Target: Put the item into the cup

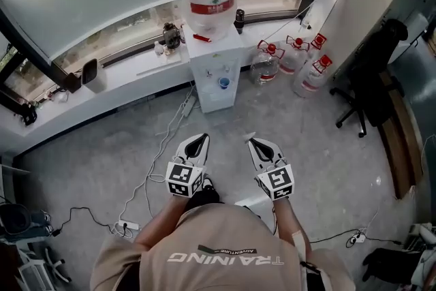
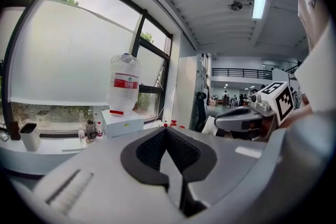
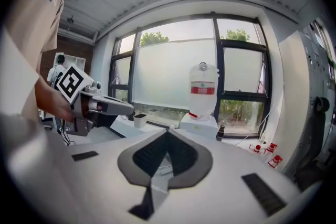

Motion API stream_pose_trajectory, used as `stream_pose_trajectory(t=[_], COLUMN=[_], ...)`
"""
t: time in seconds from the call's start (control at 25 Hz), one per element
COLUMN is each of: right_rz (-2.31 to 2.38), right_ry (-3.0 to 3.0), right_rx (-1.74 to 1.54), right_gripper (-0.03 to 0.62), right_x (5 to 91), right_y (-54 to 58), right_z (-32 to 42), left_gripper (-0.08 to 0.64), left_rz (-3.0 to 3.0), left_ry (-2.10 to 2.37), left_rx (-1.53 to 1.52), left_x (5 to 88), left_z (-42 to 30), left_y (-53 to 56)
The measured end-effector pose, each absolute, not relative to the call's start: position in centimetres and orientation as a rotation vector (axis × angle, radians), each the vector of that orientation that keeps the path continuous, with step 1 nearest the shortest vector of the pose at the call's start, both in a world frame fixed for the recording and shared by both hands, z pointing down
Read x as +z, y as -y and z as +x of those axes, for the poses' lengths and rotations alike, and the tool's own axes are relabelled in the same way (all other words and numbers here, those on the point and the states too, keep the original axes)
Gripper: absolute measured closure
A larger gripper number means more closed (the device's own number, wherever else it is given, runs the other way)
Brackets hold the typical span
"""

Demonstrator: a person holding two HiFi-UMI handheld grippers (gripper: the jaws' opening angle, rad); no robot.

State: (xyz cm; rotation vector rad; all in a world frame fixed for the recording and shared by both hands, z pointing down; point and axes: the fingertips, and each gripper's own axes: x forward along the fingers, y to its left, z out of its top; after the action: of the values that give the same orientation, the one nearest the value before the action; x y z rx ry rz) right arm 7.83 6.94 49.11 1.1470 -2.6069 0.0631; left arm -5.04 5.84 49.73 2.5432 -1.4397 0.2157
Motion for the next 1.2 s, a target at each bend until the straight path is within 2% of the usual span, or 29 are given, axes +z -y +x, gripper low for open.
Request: stream_pose_trajectory(t=[0.48,1.2], right_rz=[1.311,1.122], right_ry=[2.546,2.597], right_rx=[0.127,0.135], right_gripper=[0.581,0.581], right_x=[50.2,51.8], right_y=[1.6,14.3], right_z=[4.3,6.1], left_gripper=[0.552,0.552], left_rz=[2.660,2.566], left_ry=[1.277,1.392], left_rx=[0.267,0.297], left_x=[50.6,51.0], left_z=[-7.8,-5.5], left_y=[3.0,14.0])
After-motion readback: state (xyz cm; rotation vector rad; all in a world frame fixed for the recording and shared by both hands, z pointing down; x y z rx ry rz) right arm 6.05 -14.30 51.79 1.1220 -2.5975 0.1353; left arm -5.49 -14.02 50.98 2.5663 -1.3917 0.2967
